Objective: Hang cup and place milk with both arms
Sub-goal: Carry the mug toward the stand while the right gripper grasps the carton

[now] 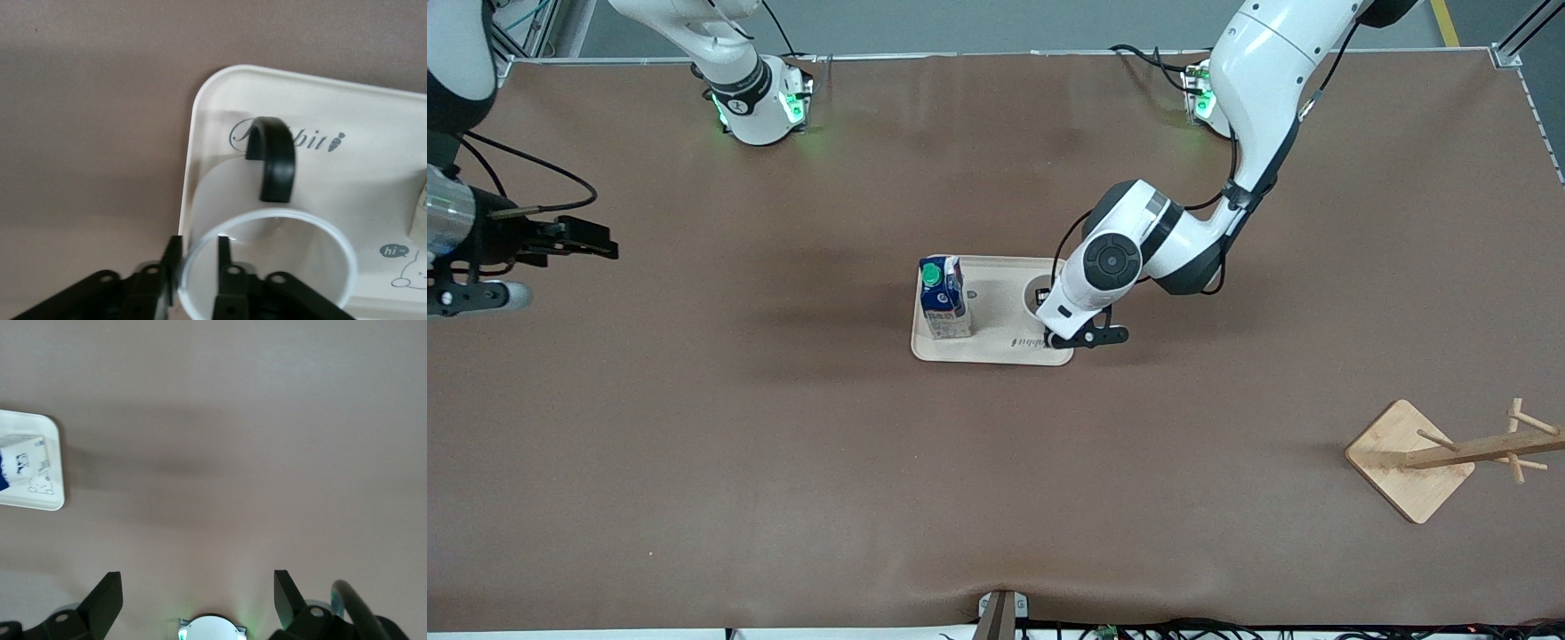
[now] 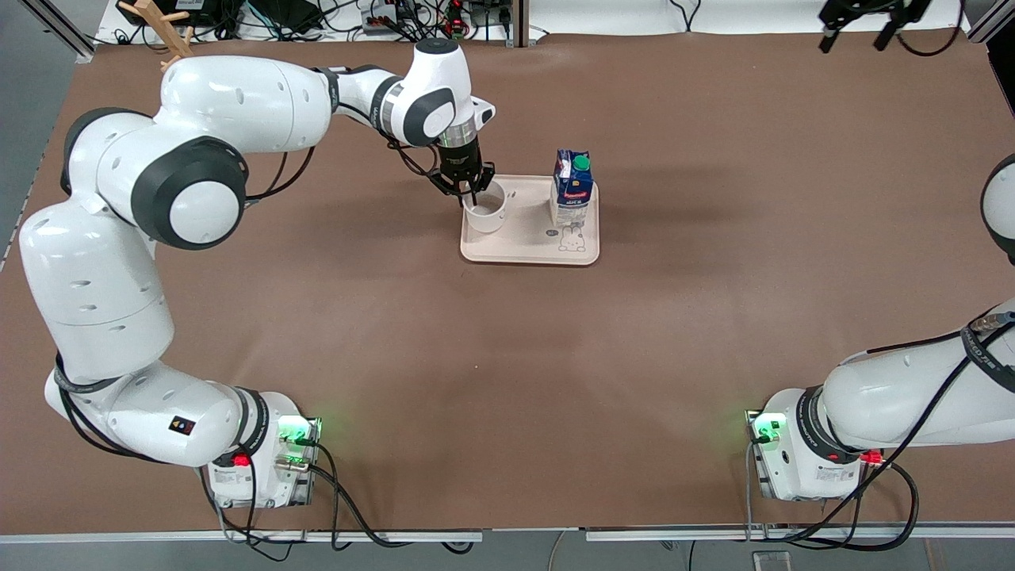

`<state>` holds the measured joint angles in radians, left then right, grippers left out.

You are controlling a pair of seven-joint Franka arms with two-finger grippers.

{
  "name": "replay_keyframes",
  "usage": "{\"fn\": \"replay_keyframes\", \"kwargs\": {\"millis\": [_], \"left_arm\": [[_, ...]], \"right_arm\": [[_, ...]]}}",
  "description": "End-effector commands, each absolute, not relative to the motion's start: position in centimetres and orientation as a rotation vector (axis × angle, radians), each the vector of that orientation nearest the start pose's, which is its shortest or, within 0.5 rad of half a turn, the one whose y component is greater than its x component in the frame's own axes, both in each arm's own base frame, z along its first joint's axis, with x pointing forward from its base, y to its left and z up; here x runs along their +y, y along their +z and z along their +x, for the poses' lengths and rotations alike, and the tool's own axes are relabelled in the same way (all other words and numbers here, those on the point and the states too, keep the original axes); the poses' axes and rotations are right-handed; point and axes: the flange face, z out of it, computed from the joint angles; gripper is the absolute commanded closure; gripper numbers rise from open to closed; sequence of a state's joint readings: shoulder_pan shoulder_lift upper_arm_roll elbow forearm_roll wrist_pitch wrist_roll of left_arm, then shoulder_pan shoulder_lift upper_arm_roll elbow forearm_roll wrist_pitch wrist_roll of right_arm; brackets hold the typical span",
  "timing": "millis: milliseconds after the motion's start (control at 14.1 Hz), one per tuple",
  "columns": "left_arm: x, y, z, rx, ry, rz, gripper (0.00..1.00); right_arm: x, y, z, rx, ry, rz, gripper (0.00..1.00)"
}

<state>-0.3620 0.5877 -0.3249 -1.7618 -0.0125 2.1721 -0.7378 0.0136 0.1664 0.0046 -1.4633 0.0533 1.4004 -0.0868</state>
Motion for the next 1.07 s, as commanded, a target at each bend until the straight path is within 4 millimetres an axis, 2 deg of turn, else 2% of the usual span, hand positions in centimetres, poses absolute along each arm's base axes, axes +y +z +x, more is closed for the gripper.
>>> {"fn": "replay_keyframes", "kwargs": {"millis": [0,142,213,355,569,711,853,995], "left_arm": [[-40.1,24.0,51.2,-0.162,0.335,-3.162,1.00],[-40.2,24.7,51.4,-0.157,0.319,-3.170,1.00],[-40.1,25.1,51.6,-0.156,0.313,-3.172,1.00],[-39.4,27.9,52.6,-0.166,0.288,-3.174,1.00],[-38.8,34.0,54.4,-0.171,0.287,-3.159,1.00],[-35.9,38.0,56.7,-0.202,0.250,-3.171,1.00],[-32.2,41.1,58.4,-0.246,0.221,-3.173,1.00],[-28.7,43.9,59.5,-0.254,0.178,-3.181,1.00]], "right_arm": [[4.1,55.2,60.3,-0.209,0.258,-3.036,0.00],[5.0,53.8,61.8,-0.199,0.183,-2.982,0.00],[5.9,52.9,62.1,-0.202,0.201,-2.944,0.00],[8.3,51.2,62.4,-0.244,0.246,-2.925,0.00],[13.6,48.1,62.7,-0.272,0.268,-2.914,0.00],[18.5,46.5,61.8,-0.194,0.251,-2.934,0.00],[24.1,46.1,60.0,-0.093,0.272,-2.957,0.00],[27.9,44.4,59.1,-0.033,0.289,-2.973,0.00]]}}
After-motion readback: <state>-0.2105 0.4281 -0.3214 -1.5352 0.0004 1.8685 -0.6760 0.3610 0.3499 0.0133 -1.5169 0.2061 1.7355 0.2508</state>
